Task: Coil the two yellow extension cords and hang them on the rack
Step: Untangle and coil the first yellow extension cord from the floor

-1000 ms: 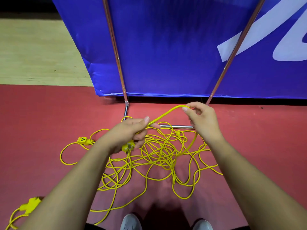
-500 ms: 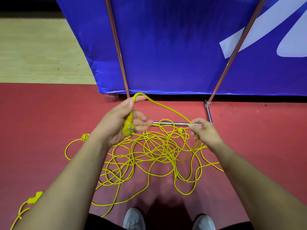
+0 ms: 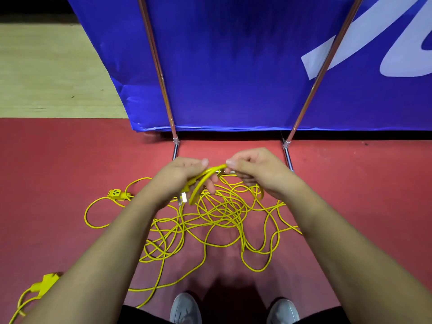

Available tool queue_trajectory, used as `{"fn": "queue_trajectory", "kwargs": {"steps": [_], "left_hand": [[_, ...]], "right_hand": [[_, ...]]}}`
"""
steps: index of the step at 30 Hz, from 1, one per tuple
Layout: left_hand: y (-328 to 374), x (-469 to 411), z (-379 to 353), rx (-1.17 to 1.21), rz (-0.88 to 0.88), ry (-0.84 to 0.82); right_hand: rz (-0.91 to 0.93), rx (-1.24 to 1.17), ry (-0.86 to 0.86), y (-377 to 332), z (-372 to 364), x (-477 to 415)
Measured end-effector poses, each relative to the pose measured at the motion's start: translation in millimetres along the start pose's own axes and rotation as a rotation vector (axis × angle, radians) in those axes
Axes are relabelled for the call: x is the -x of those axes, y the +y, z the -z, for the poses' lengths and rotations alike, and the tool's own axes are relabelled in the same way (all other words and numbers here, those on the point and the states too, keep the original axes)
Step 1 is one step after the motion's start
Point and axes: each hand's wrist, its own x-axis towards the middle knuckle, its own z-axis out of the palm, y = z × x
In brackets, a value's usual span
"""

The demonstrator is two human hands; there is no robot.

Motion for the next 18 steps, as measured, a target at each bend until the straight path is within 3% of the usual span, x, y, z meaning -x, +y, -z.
{"fn": "queue_trajectory", "kwargs": {"steps": [4,7,9,12,14,18], "left_hand": [[-2,0,-5,-0.004,-0.122,0.026],[-6,-3,4,0.342,-0.139,0.083],[-7,-3,11,0.44,-0.132,0.067],[-9,0,10,0.167,-0.046,0.119],[-9,3,6,-0.017,-0.038,0.139],[-12,1,6,-0.144,-0.053,0.077]], "right_hand": [[0.096,0.001,0.238,5,-6,-7],[0.068,0.087,0.255,18,4,-3],[0.052,-0.008,0.236,27,14,2],[0.023,-0.111,0.267,31,20,4],[0.018,0.005,0.269,27,20,5],[0.047,0.311,0.2,6,8,7]]}}
